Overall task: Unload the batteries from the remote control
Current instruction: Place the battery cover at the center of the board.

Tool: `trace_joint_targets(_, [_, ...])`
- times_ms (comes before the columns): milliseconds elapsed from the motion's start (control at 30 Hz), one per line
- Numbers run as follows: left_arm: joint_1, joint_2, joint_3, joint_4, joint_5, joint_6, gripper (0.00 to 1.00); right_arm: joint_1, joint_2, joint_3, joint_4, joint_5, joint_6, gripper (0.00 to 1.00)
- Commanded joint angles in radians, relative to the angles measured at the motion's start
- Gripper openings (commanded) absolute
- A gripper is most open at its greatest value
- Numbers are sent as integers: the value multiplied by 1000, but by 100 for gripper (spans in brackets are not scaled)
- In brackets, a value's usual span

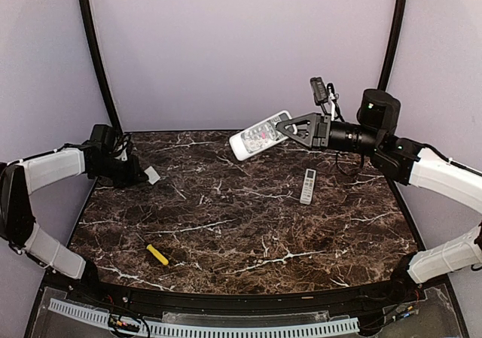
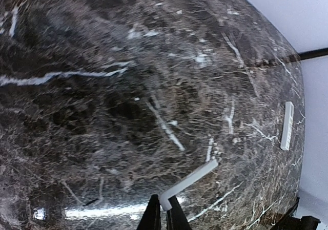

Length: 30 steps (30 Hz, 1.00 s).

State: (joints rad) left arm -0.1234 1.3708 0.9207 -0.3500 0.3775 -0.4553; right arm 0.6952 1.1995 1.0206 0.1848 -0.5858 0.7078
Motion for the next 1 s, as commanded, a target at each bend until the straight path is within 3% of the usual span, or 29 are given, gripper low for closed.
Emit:
trace_joint_targets(0, [79,88,1,-106,53,23,7,-3,-21,-3,-12,22,-10,0])
trace_joint_targets(333, [165,227,82,-181,59,89,9,-2,-19,-7,-45,43,-24,0])
trace_joint_targets(633, [168,232,84,-177,61,105,23,-2,-2,-5,-42,47,-21,0])
trace_joint_targets(767, [168,161,72,-146,9,110,32,-2,6,-3,-46,52,-22,0])
trace_joint_targets(967, [123,-107,18,-1,48,173,59,4,40,49,-146,102,-46,0])
